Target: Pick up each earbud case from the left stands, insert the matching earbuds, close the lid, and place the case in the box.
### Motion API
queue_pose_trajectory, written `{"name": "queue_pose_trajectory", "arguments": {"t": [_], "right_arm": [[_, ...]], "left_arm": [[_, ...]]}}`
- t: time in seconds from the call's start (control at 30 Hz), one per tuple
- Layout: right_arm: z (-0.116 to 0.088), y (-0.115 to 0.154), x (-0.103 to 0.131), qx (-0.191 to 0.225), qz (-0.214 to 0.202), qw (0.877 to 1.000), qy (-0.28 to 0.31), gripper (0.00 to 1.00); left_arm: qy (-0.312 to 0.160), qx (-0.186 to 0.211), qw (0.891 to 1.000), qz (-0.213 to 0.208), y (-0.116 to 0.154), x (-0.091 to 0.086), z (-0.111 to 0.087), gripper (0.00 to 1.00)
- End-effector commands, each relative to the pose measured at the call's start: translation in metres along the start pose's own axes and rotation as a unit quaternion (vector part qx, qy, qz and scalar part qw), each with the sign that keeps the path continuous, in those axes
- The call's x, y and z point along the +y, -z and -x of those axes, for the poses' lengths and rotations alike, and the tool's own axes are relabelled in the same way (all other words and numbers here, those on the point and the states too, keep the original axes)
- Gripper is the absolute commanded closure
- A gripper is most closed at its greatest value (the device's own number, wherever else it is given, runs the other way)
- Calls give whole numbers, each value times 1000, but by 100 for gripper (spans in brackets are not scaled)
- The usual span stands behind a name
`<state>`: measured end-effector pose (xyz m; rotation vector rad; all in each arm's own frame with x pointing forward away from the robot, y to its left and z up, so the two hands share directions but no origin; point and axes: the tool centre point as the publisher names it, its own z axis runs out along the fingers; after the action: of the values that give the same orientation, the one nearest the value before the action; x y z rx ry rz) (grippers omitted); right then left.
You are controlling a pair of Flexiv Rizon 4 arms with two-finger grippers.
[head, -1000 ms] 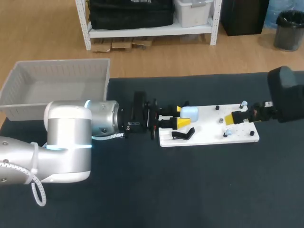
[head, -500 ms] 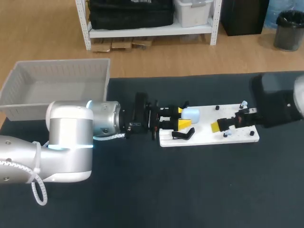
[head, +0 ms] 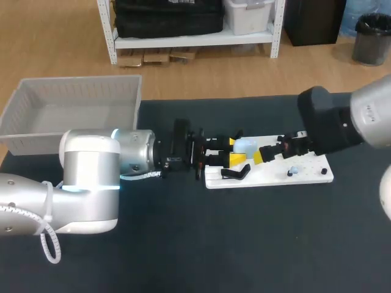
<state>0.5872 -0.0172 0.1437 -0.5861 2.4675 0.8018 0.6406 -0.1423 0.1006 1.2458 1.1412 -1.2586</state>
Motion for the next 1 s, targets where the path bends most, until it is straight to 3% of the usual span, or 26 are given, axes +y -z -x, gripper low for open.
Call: {"name": "queue_pose_trajectory", "arguments": {"t": [0.03, 1.0], "right_arm": [[7, -14, -5, 11, 18, 1000, 1, 0], [19, -40, -28, 31, -12, 999, -17, 0]], "left_arm": [[0, -1, 1000, -1, 0, 1, -1, 100], [0, -1, 1000, -1, 0, 1, -1, 100]]}}
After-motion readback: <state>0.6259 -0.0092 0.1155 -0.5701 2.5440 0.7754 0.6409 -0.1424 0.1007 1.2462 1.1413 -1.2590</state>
